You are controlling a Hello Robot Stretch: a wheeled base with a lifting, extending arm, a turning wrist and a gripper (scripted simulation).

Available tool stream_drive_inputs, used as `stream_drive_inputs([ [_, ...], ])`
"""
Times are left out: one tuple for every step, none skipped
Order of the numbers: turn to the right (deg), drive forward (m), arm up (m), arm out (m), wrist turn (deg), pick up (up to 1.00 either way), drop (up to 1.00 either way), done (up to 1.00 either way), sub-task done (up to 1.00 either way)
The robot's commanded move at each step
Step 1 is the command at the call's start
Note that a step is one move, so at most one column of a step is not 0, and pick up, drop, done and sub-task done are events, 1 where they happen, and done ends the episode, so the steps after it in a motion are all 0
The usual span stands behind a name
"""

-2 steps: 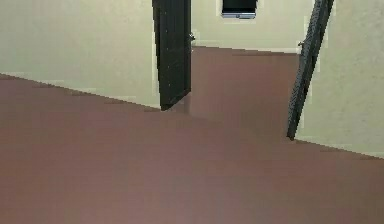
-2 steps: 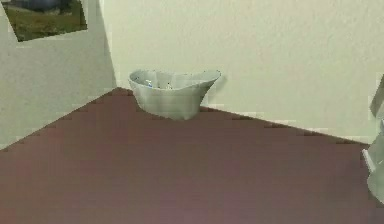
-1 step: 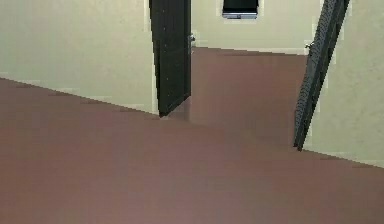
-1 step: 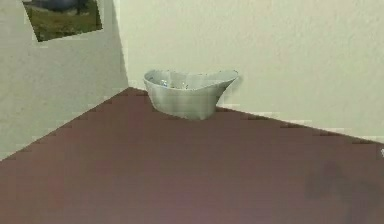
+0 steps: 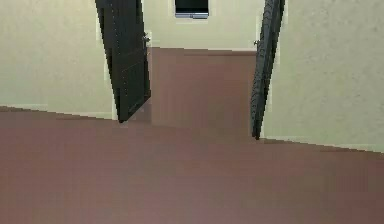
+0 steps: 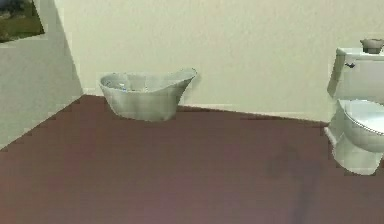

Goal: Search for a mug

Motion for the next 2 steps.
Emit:
stream_drive_inputs([
  [0.0, 1.00, 0.00, 0.00, 0.0, 0.00, 0.00, 0.00, 0.00],
  [3.0, 0.00, 0.00, 0.00, 0.0, 0.00, 0.00, 0.00, 0.00],
])
